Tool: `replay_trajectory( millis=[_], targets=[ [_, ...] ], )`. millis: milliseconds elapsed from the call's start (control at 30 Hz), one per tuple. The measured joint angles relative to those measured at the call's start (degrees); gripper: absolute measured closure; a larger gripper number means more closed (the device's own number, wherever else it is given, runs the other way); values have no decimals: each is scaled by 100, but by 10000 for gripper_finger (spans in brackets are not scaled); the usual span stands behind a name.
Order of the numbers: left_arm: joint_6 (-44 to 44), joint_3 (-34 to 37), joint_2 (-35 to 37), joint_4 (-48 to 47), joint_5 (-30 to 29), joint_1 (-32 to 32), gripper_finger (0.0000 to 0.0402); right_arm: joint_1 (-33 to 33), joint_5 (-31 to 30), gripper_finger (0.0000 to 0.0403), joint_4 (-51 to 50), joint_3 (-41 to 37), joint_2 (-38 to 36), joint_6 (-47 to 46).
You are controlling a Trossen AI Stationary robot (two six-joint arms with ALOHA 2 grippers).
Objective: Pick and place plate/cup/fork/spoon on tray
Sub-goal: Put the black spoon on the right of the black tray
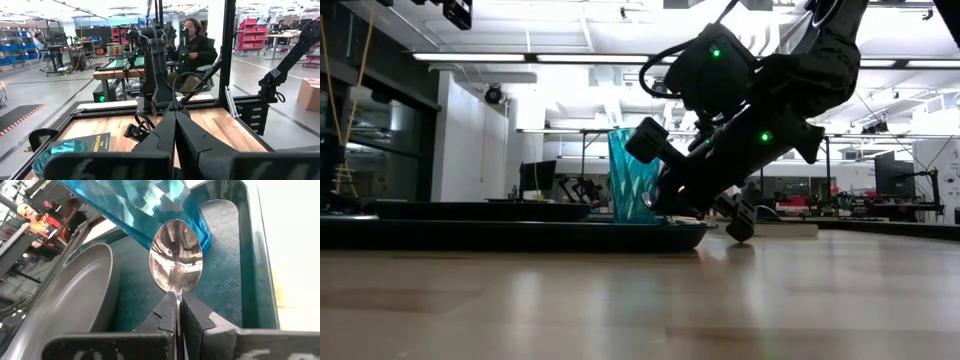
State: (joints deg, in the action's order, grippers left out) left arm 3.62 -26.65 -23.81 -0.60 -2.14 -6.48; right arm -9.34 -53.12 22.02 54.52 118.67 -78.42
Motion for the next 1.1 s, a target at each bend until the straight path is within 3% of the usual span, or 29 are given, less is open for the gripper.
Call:
replay_trajectory(
  millis=[267, 767, 967, 1100],
  targets=[
    [1, 0, 0, -57, 1, 1, 401, 9, 112, 400, -13, -7, 0, -10],
    [2, 0, 0, 11, 1, 0, 401, 9, 444, 400, 279, -20, 22, 1037],
    [2, 0, 0, 9, 1, 1, 401, 14, 859, 400, 462, -31, 35, 1293],
    [2, 0, 0, 7, 1, 0, 402, 17, 810, 400, 425, -24, 26, 1114]
  ],
)
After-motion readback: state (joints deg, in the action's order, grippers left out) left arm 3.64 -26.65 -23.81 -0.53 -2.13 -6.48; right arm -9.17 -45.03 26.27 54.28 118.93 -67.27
